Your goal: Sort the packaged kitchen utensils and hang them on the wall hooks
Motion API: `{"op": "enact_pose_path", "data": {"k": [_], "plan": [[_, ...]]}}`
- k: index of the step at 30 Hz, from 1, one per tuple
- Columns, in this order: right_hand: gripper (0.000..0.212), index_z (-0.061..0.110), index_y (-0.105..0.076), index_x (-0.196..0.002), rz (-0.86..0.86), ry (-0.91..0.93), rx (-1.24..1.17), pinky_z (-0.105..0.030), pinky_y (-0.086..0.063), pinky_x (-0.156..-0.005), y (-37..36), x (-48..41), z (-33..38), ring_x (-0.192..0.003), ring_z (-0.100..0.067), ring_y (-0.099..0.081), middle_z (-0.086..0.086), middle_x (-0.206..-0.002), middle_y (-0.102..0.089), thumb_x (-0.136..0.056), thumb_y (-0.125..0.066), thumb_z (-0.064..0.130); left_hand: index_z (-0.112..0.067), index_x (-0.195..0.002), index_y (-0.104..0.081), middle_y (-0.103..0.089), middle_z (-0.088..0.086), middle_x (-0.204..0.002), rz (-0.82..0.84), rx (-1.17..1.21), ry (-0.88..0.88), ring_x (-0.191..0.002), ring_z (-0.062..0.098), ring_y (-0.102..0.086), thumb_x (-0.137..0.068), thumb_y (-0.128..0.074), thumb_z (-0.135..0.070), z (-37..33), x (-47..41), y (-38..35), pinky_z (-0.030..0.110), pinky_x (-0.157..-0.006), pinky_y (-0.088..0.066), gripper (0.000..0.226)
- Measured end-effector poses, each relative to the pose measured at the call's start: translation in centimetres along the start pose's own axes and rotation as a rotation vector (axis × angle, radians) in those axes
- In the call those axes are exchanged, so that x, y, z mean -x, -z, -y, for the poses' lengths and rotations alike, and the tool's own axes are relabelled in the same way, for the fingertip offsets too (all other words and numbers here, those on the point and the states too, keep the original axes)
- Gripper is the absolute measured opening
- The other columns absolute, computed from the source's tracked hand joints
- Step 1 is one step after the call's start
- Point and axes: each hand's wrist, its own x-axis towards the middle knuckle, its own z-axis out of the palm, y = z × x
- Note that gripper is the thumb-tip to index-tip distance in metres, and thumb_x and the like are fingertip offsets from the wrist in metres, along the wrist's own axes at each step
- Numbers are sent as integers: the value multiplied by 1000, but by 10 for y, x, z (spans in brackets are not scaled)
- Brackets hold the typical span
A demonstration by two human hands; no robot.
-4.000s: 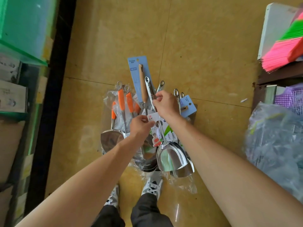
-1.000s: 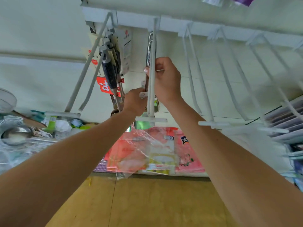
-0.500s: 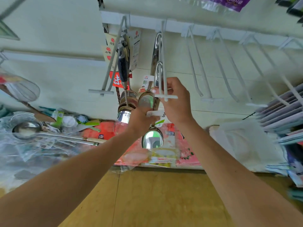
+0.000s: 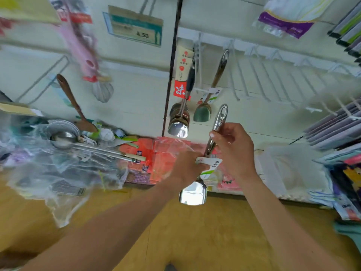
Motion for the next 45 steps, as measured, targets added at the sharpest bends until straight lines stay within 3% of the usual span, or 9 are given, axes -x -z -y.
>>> {"op": "enact_pose_path", "data": {"k": [3,5,7,12,16,19,26,35,45], "plan": [[17,21,-62,-96,50,23,-16,-10,-46,-70,-30,27,29,-75,7,-60,14,-86,-67,-85,-75,19,-6,-80,-73,-73,9,-78,-20,13,-1,-72,22,-67,-72,-72,-18,10,33,34,44,-75,-56,14],[19,23,-62,-97,104,47,-28,-13,-48,-72,-63,41,54,-76,9,-60,15,-86,-67,-85,-75,18,-6,-74,-70,-69,5,-69,-50,54,3,-61,6,-60,-78,-71,-4,18,55,70,29,-63,-51,5],[19,24,-62,-99,178,86,-29,-15,-49,-73,-105,54,81,-79,9,-60,16,-88,-66,-86,-75,20,-19,-64,-64,-61,-8,-59,-124,70,30,-52,-4,-50,-79,-71,0,31,76,115,20,-55,-40,25],[20,19,-60,-99,348,243,-55,-13,-48,-73,-224,95,161,-81,1,-63,16,-88,-65,-86,-74,23,-13,-61,-61,-58,10,-59,-351,75,112,-57,14,-48,-73,-74,-16,75,139,245,35,-58,-39,18],[22,14,-61,-98,480,356,-57,-21,-50,-75,-326,142,227,-78,-3,-63,12,-87,-67,-84,-76,25,-21,-54,-63,-53,-8,-50,-543,125,159,-53,5,-44,-70,-78,-21,113,209,343,30,-57,-38,22],[21,19,-60,-95,597,440,-59,-20,-49,-73,-395,192,274,-77,-1,-63,15,-83,-65,-85,-76,26,-14,-67,-68,-58,3,-59,-664,167,197,-59,13,-46,-63,-74,-29,147,271,406,36,-58,-42,17],[19,14,-63,-96,877,564,-114,-25,-52,-73,-527,333,356,-76,-1,-63,13,-82,-67,-84,-75,21,-43,-67,-71,-70,-2,-68,-973,232,330,-62,13,-58,-62,-79,-34,220,428,507,35,-60,-49,13],[19,16,-61,-94,1234,660,-44,-35,-54,-74,-654,486,358,-77,-12,-66,9,-83,-68,-85,-75,25,-19,-84,-75,-58,-2,-59,-1225,370,565,-40,2,-41,-79,-77,-15,315,570,527,14,-42,-31,7],[20,12,-64,-99,1596,667,186,-32,-54,-73,-761,568,224,-78,-14,-65,7,-85,-67,-88,-73,26,-10,-91,-73,-54,2,-58,-1361,730,759,-35,0,-41,-83,-74,-5,459,588,452,13,-37,-34,9]]}}
